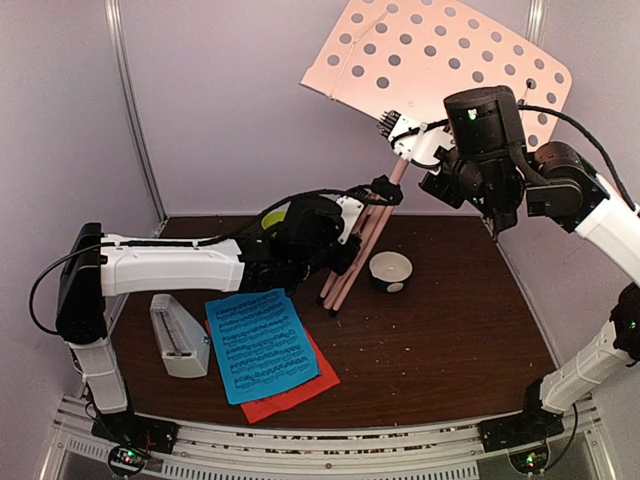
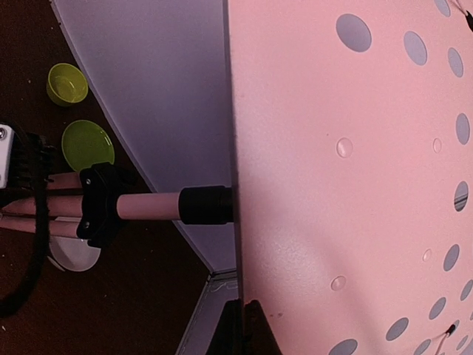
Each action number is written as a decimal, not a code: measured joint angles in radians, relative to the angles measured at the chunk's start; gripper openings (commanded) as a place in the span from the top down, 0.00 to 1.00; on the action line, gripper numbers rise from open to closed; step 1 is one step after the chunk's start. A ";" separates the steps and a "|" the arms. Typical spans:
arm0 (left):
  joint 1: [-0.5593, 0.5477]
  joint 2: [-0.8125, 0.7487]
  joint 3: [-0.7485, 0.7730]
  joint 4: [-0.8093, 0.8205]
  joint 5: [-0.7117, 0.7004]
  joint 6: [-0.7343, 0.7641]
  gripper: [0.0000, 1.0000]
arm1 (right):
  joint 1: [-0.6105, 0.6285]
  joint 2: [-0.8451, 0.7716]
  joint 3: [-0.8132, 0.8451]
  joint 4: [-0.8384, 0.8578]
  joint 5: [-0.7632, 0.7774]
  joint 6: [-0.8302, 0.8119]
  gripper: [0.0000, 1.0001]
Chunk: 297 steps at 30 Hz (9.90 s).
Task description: Set up the instrument practice props
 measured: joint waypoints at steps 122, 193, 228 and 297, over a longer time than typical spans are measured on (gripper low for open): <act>0.109 -0.055 -0.382 0.550 0.117 0.315 0.96 | 0.108 0.144 0.021 0.333 -0.087 -0.450 1.00; 0.140 0.072 -0.351 0.699 0.007 0.330 0.84 | 0.314 -0.156 -0.350 0.365 -0.279 0.309 0.03; 0.275 -0.201 -0.519 0.377 0.433 0.183 0.42 | 0.057 -0.005 -1.017 0.810 -0.484 1.022 0.28; 0.336 0.026 -0.333 0.248 0.677 0.264 1.00 | -0.177 0.038 -1.180 0.948 -0.668 0.916 1.00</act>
